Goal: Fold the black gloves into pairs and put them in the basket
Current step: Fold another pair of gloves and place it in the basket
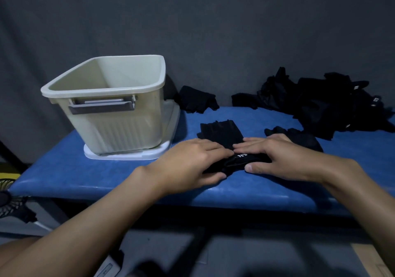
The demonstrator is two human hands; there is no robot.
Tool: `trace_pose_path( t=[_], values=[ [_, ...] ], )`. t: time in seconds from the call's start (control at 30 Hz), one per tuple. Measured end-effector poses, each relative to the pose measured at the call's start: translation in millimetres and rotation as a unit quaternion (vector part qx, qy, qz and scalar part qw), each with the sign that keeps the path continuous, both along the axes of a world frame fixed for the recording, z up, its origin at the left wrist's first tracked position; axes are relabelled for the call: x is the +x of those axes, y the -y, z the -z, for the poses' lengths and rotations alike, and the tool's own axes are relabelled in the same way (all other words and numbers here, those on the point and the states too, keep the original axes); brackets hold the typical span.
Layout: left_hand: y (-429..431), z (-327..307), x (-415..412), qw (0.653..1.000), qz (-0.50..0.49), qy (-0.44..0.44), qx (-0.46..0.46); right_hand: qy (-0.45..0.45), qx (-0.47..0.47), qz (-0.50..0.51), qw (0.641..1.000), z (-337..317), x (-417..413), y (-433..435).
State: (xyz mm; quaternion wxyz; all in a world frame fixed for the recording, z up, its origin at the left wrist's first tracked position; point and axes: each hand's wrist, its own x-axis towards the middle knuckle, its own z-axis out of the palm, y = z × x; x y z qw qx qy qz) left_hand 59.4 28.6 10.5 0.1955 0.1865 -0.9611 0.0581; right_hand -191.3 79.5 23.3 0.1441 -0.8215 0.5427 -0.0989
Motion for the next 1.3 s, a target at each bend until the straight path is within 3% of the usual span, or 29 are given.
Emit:
trace_pose_path(
  t=[0.23, 0.47, 0.7, 0.87, 1.03, 1.3],
  values=[
    [-0.1, 5.9, -2.2, 0.998, 0.012, -0.057, -0.012, 0.002, -0.008, 0.015, 1.0, -2.5, 2.9, -3.0],
    [-2.9, 4.0, 0.5, 0.989, -0.046, -0.097, 0.101, 0.058, -0.028, 0.052, 0.997, -2.0, 0.1, -4.0],
    [-4.7, 1.0, 0.0, 0.954, -0.073, -0.174, 0.235, 0.141, -0.048, 0.045, 0.988, -10.7, 6.7, -9.7],
    [-5.3, 0.9, -6.1, 0.902, -0.079, -0.271, 0.326, 0.201, -0.044, 0.053, 0.977, -8.6, 9.4, -6.9],
    [0.8, 1.7, -11.7, 0.881, -0.101, -0.308, 0.346, 0.246, -0.063, 0.079, 0.964, -4.1, 13.1, 2.1],
    [10.9, 5.6, -14.0, 0.855, -0.108, -0.336, 0.38, 0.242, -0.088, 0.122, 0.958, -2.2, 15.8, 14.0]
  ],
)
